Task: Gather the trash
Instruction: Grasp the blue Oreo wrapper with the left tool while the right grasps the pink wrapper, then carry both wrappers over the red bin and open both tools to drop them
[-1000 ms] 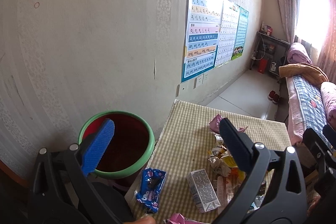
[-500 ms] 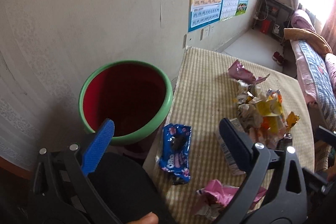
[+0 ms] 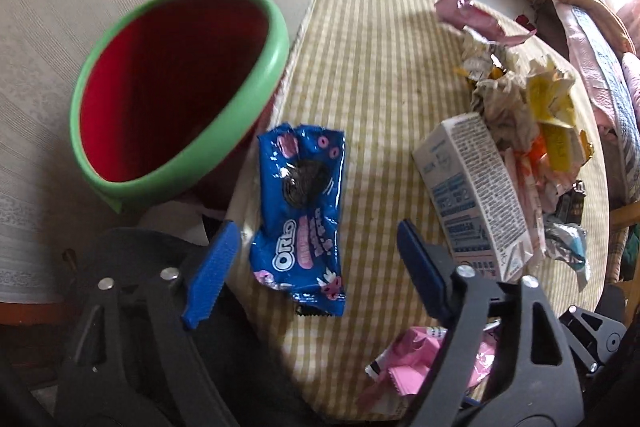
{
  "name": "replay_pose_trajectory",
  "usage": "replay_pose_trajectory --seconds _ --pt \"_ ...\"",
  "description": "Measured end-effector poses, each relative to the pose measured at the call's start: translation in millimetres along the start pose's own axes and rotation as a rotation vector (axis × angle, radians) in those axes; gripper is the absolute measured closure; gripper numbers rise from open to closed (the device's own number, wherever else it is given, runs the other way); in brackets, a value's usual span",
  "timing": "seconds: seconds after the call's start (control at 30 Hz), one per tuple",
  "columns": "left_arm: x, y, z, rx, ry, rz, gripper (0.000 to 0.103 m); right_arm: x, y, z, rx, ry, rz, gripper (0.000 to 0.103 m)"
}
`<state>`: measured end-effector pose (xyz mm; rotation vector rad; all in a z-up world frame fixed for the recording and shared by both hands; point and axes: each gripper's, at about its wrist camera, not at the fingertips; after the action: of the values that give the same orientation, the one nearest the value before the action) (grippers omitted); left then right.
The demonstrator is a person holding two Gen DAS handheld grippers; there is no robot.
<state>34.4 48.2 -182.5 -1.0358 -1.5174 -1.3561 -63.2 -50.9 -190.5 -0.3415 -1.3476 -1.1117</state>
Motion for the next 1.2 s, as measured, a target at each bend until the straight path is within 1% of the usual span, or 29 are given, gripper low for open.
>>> replay_pose_trajectory --seconds 0.03,0.07,0.1,0.13,0.2,0.23,0.27,0.37,0.43,0.47,0.5,0.57,0.6,0.63,0.67,0.83,0.9,1.1,1.2 --pt "-6 -1 1 0.009 -0.008 0.023 0.042 2 -1 0 -0.003 0.011 -0.008 0.062" --pt "-11 -2 3 0.017 -0.019 0.034 0.059 5 -2 0 -0.01 0.033 -0.018 0.079" --pt "-14 -3 5 0.028 -0.034 0.047 0.073 7 -2 0 -0.023 0.056 -0.034 0.083" --pt "-16 -4 8 0.04 -0.058 0.056 0.078 12 -3 -1 -0.034 0.061 -0.046 0.088" --pt "-15 -5 12 0.059 -0.091 0.05 0.089 15 -4 -1 -0.046 0.07 -0.057 0.09" --pt "-13 -5 13 0.067 -0.104 0.04 0.09 16 -5 -1 -0.053 0.078 -0.063 0.092" --pt "-11 -5 14 0.071 -0.113 0.029 0.094 17 -6 -2 -0.061 0.092 -0.071 0.095" --pt "5 -8 17 0.072 -0.135 -0.025 0.096 29 -7 0 -0.076 0.127 -0.115 0.097" --pt "20 -9 16 0.065 -0.139 -0.076 0.096 40 -6 2 -0.079 0.14 -0.159 0.097" --pt "19 -9 14 0.061 -0.14 -0.098 0.096 47 -6 3 -0.083 0.146 -0.184 0.097" --pt "26 -10 14 0.059 -0.14 -0.123 0.096 53 -5 3 -0.09 0.154 -0.207 0.097" --pt "36 -9 13 0.063 -0.145 -0.152 0.096 68 -5 4 -0.103 0.166 -0.255 0.097" --pt "40 -7 13 0.067 -0.148 -0.165 0.096 82 -3 -1 -0.109 0.165 -0.275 0.097" --pt "46 -4 13 0.069 -0.151 -0.179 0.096 86 -3 -1 -0.113 0.158 -0.295 0.097" --pt "51 -3 13 0.069 -0.152 -0.194 0.096 108 3 -9 -0.12 0.153 -0.312 0.097" --pt "72 9 13 0.063 -0.141 -0.268 0.096 136 5 -15 -0.155 0.116 -0.398 0.097" --pt "80 11 15 0.066 -0.14 -0.29 0.096 138 20 -23 -0.169 0.102 -0.421 0.097" --pt "97 19 20 0.066 -0.122 -0.35 0.096 152 38 -28 -0.212 0.109 -0.47 0.097" --pt "100 21 23 0.072 -0.116 -0.365 0.096 144 53 -36 -0.217 0.112 -0.482 0.097"
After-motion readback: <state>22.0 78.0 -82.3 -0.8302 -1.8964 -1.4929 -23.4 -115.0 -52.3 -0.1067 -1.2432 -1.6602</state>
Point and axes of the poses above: each gripper's, at about its wrist camera, not at the fingertips, and x roughly against the way its jaws point, z to its left, y to its top, and after that the axes turned 6 degrees about x, right-handed
